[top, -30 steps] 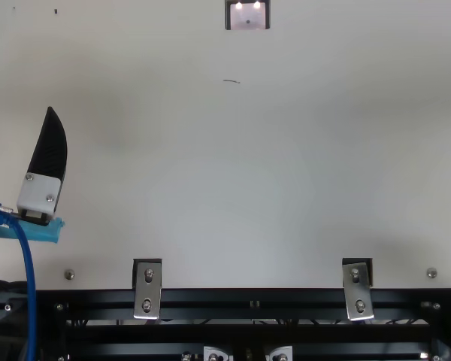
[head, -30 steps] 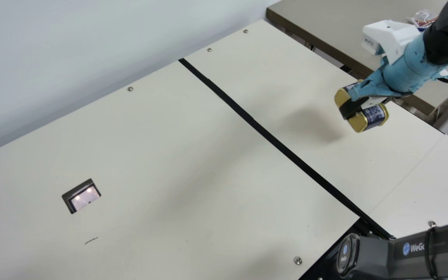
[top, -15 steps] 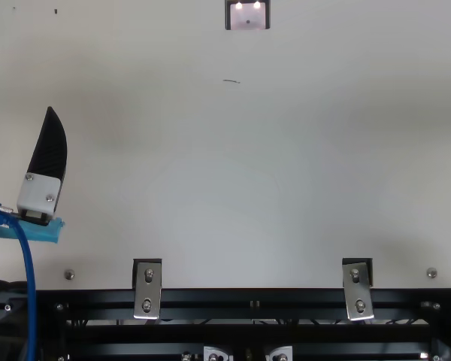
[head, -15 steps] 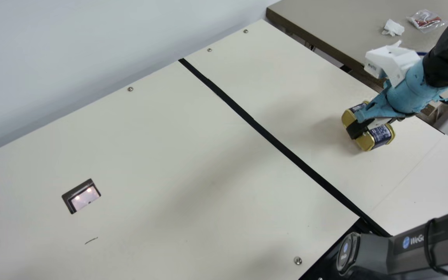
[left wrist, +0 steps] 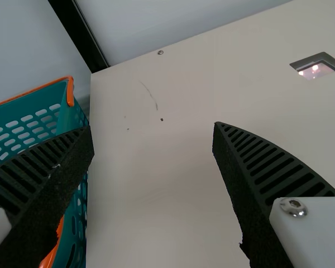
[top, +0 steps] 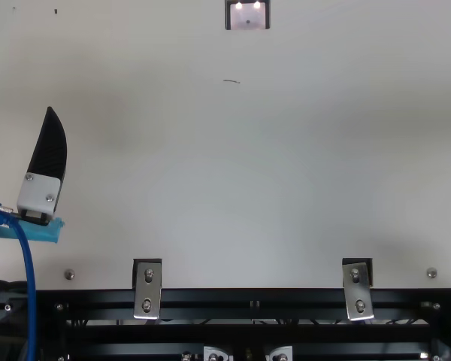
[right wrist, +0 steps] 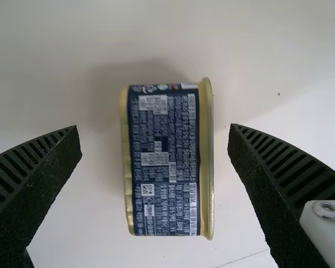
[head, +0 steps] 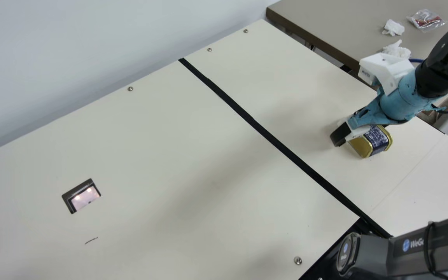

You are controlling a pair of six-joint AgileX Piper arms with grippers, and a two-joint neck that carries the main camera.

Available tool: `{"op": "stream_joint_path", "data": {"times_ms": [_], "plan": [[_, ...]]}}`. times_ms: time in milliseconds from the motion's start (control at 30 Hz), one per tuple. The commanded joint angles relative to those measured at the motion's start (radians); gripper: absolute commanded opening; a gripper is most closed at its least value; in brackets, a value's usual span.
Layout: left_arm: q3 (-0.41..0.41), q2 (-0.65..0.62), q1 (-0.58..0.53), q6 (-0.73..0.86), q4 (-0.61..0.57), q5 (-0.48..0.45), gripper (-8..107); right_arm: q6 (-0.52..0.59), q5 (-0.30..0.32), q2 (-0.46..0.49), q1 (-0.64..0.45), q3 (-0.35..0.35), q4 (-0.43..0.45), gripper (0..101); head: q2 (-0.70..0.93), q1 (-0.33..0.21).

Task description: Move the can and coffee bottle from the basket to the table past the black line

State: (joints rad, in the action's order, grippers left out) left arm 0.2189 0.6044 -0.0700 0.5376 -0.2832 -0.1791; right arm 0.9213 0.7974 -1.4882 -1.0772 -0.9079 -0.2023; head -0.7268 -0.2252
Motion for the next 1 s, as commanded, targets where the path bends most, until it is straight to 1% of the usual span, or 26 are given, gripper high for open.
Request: {"op": "stream_joint_path", "data": {"times_ms": [0, 133, 267, 467, 700, 967], "plan": [[0.000, 0.000, 0.000, 0.000, 0.000, 0.000, 90, 0.014, 0.017, 0.027, 0.007, -0.007, -0.035, 101, -0.017, -0.022], [0.000, 0.000, 0.000, 0.000, 0.000, 0.000, 90, 0.037, 0.049, 0.077, 0.020, -0.026, -0.089, 101, -0.017, -0.022], [0.000, 0.000, 0.000, 0.000, 0.000, 0.000, 90, 0.046, 0.108, 0.133, 0.032, -0.061, -0.151, 101, -0.017, -0.022], [0.000, 0.000, 0.000, 0.000, 0.000, 0.000, 90, 0.031, 0.242, 0.214, 0.036, -0.122, -0.254, 101, -0.017, -0.022], [0.000, 0.000, 0.000, 0.000, 0.000, 0.000, 90, -0.013, 0.423, 0.291, 0.018, -0.191, -0.366, 101, -0.017, -0.022], [0.000, 0.000, 0.000, 0.000, 0.000, 0.000, 90, -0.133, 0.423, 0.337, 0.149, -0.147, -0.441, 101, -0.017, -0.022]]}}
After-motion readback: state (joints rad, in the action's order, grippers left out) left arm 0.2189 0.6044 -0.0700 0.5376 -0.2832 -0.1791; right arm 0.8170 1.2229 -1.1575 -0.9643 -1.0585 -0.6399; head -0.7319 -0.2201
